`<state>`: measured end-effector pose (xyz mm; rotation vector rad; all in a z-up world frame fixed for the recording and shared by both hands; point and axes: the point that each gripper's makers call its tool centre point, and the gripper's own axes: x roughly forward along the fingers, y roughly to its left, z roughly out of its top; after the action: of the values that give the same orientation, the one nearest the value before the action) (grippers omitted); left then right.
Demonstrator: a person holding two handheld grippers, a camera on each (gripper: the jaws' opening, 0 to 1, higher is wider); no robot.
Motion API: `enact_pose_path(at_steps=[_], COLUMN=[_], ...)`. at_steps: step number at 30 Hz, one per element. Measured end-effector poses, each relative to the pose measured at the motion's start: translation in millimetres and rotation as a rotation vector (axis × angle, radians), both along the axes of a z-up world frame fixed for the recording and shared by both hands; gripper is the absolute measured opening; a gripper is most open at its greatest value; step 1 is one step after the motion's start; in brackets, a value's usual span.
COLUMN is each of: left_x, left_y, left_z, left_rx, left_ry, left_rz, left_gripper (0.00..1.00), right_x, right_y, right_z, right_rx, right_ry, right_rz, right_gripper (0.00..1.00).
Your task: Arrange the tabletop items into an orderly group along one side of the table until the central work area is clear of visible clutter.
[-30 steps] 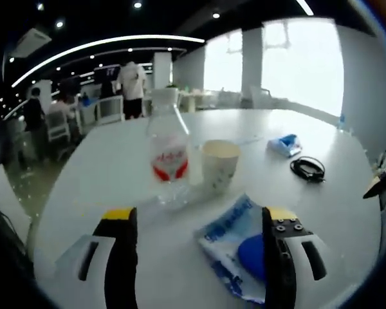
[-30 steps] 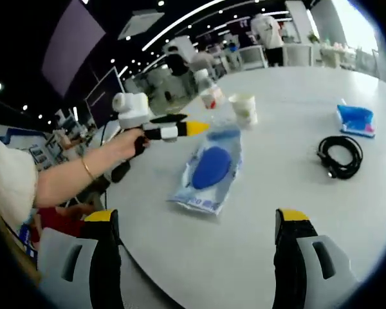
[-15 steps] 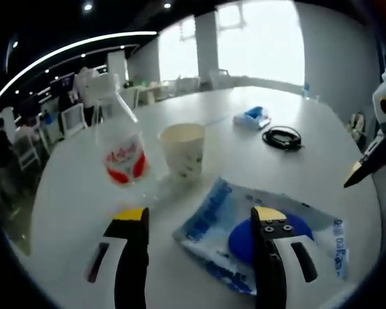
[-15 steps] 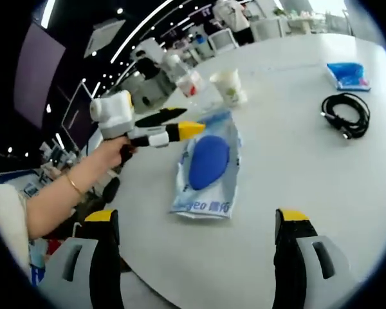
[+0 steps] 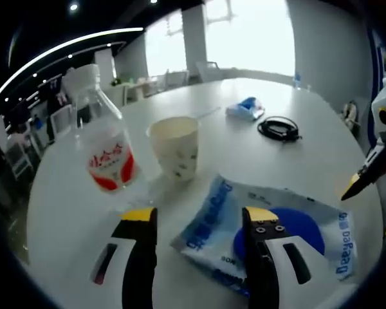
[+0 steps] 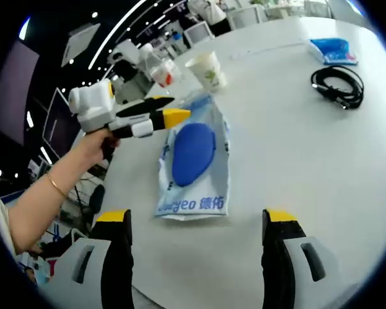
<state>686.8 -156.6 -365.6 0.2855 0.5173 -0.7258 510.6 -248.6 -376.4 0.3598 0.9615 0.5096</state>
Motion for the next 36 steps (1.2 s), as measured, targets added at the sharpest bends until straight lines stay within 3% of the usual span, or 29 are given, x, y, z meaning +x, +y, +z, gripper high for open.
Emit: enact_pose_path(at_steps=[2,7,10,13,17,20,23,25,28,36], left_x=[0.6,-0.6,-1.6,-2.5,-2.4,-3.8,-2.9,-2.8,-5.1,-13.1], left_y=[0,0,2,2,3,4,5,5,4,3], left_z=[-2.3,-9.3,-12.8,-15.1,-14.4,-14.0,-14.6,-14.7,-15.5,-16.3], left_rx=[0.03,0.037,0.074,0.113,0.107,0.142,0.163,0.163,0.18,0.244], left_ry=[-0.017,0.017,0.023,0.019,0.029,0.023,0.018,0.024,0.026,0.042], left_rz=[-0.015,-0.012,-0.017,-0.024,-0.017,-0.02,-0.024,-0.017,-0.035,-0.061], left_gripper=[0.41,0.33,0.28,0.23,0.21,0.18,0.16,0.14,0.08,0.0], right_x=[1,-12,-12,-6,-3,-11,-12,-12,-10,-10], right_y=[2,4,8,16,18,21,24,25,32,29], right_z=[0.9,-0.5,-0.9,0.7,-3.3,-9.3,-15.0,-20.2,-13.7,-11.3], right_rx=[0.002,0.032,0.05,0.127,0.131,0.1,0.092,0.098,0.135,0.143], right_ry=[-0.017,0.091,0.105,0.169,0.193,0.239,0.236,0.255,0.232,0.238], right_rz=[-0.002,-0.057,-0.06,-0.152,-0.185,-0.166,-0.165,-0.18,-0.144,-0.161], right_gripper=[0.76,0.64,0.58,0.54,0.41,0.29,0.19,0.18,0.09,0.04])
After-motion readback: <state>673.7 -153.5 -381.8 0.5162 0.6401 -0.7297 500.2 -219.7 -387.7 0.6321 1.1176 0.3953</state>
